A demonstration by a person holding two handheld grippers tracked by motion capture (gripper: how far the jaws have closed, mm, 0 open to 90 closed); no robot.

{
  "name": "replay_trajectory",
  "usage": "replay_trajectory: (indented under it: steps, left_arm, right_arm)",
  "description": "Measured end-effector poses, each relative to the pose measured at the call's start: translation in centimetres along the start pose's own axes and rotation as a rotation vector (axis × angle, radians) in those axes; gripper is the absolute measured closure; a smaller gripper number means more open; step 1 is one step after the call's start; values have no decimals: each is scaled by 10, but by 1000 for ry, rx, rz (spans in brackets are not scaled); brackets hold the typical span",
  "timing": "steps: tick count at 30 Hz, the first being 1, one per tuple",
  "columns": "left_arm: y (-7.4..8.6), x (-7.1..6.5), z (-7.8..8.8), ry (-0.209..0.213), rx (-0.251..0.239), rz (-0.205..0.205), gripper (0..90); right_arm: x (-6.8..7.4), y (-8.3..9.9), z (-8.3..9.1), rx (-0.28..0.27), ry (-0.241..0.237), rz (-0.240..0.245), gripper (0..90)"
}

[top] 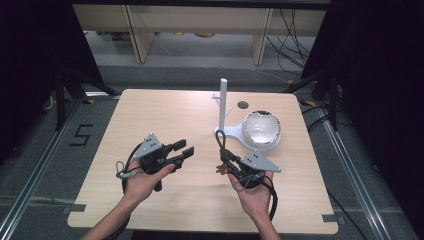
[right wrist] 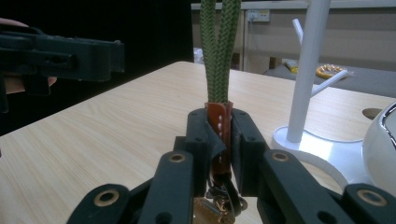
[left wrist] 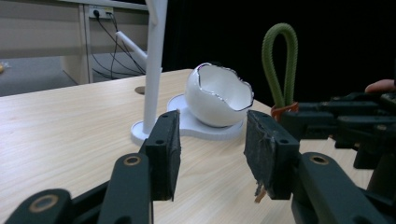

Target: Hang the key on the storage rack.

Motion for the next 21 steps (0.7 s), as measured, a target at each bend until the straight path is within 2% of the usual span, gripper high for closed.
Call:
replay_trajectory:
  steps: [5,9,11,13,17,21]
  left_arm:
    - [-5,-11,-13,45,5,21,569]
    - [-8,-17,-22,69,11,24,610]
    - [-9,-21,-27,86,16,31,618]
    - [-10,-23,-30,100,17,38,632]
    - [-12,-25,-36,108,19,39,669]
    - [-13,-26,-39,119,22,60,694]
  right_arm:
    - [2,0,-1,1,3,4,797]
    - [5,0,-5,-7,-16,1,797]
    - [5,0,-4,0,-1,2,797]
    - [7,0,-5,-8,-14,-2,797]
    - [8,0,-6,-8,-14,18,797]
    - [10,0,-6,-1,-12,-1,797]
Point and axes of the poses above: each handheld gripper's, and its own axes: z roughly backward along the jaws, y roughly out of its underside, x roughly to its left, the point moved 5 cm from there along -z, roughly forward along the jaws, and after that the axes turned 1 degree about -y, right-handed, at the moved point
